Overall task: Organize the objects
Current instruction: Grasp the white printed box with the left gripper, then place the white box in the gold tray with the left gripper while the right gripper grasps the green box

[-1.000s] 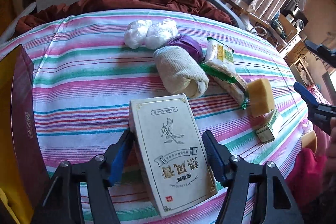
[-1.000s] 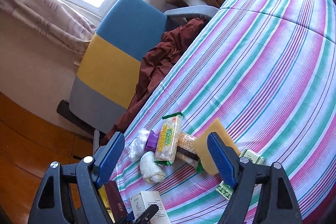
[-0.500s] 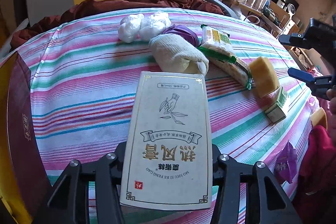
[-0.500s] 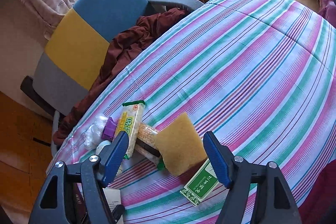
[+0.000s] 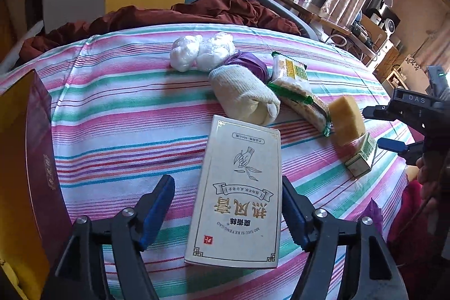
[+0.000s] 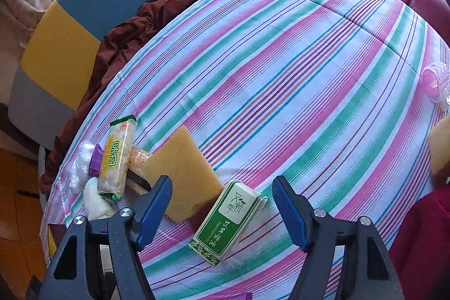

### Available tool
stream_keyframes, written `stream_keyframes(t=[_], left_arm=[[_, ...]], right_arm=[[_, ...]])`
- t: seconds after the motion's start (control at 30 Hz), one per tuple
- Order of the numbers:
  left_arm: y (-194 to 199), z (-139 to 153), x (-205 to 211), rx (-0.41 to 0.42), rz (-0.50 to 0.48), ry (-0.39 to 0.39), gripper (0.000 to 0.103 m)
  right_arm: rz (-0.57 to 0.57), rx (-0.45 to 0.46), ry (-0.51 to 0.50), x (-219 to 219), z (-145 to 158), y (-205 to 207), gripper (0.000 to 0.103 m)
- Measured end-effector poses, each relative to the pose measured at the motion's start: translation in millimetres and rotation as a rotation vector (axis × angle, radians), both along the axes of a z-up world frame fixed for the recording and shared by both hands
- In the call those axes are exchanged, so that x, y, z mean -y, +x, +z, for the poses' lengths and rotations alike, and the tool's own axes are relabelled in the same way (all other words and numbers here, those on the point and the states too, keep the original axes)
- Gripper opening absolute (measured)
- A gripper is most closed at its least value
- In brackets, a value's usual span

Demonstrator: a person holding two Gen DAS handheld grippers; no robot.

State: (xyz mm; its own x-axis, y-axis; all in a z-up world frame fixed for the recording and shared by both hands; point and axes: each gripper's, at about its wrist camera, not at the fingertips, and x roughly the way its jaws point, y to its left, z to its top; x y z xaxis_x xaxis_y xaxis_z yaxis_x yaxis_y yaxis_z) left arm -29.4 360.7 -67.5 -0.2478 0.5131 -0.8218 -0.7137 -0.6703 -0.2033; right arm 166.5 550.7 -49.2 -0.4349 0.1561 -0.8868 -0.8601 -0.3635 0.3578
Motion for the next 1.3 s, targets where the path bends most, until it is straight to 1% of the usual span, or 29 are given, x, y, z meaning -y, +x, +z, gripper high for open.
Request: stream_keyframes(t=[0.07, 0.1, 0.17, 0.27, 0.33, 0.37, 0.4, 0.5, 0.57, 0.63, 0.73, 0.8, 0.83, 0.87, 0.9, 1.13, 1.3], left_arm=[[-1.6, 0.5, -1.3, -0.018, -0.007, -0.008, 0.074], [-1.5, -0.7, -1.7, -0.019, -0.011, -0.011, 0.069], [-0.4, -0.5, -2.9, -0.011, -0.031, -0.004, 0.056], [3.1, 1.5, -3.2, -0.02, -0.05, 0.004, 0.054], [5.5, 3.9, 1.4, -0.018, -0.054, 0.007, 0.053], [4.5, 4.8, 4.0, -0.016, -0.049, 0.009, 0.053], [3.5, 5.1, 7.4, -0.006, -0.042, 0.015, 0.052], [2.3, 5.0, 14.3, 0.007, -0.029, 0.027, 0.053], [4.4, 5.5, 17.0, 0.014, -0.021, 0.031, 0.052], [8.1, 6.2, 19.7, 0.02, -0.022, 0.035, 0.052], [14.1, 8.8, 22.2, 0.006, -0.031, 0.034, 0.052], [16.7, 11.4, 25.9, 0.003, -0.032, 0.039, 0.052], [17.9, 13.2, 28.0, -0.001, -0.032, 0.042, 0.052], [18.9, 14.7, 29.4, -0.003, -0.034, 0.046, 0.052], [21.0, 16.9, 31.7, -0.006, -0.038, 0.053, 0.052], [32.2, 22.8, 46.3, 0.0, -0.033, 0.079, 0.052], [36.0, 39.9, 67.9, -0.026, -0.018, 0.108, 0.052]], right_arm=[[0.016, 0.013, 0.012, 2.8, 0.3, -2.7, 0.076], [0.023, 0.016, 0.013, 3.8, 0.0, -4.1, 0.076], [0.035, 0.011, 0.008, 5.2, -0.9, -5.2, 0.076], [0.065, 0.007, 0.009, 8.8, 0.4, -9.4, 0.076], [0.147, 0.019, 0.007, 14.3, 4.0, -18.4, 0.079], [0.201, 0.04, 0.028, 19.0, 7.7, -23.4, 0.082], [0.26, 0.07, 0.057, 23.6, 11.2, -30.5, 0.086], [0.435, 0.158, 0.115, 37.3, 13.4, -39.8, 0.088], [0.505, 0.195, 0.13, 44.4, 9.3, -41.4, 0.091], [0.549, 0.225, 0.136, 51.1, 4.4, -40.2, 0.092], [0.556, 0.26, 0.146, 54.6, -1.8, -42.4, 0.093], [0.556, 0.297, 0.178, 55.8, -5.3, -43.5, 0.091], [0.555, 0.315, 0.193, 56.4, -7.1, -43.1, 0.081], [0.553, 0.327, 0.202, 56.8, -9.2, -41.7, 0.076], [0.549, 0.323, 0.207, 57.0, -10.5, -39.5, 0.075], [0.52, 0.301, 0.242, 57.1, -11.1, -33.3, 0.075], [0.526, 0.317, 0.249, 57.9, -12.4, -31.6, 0.075]])
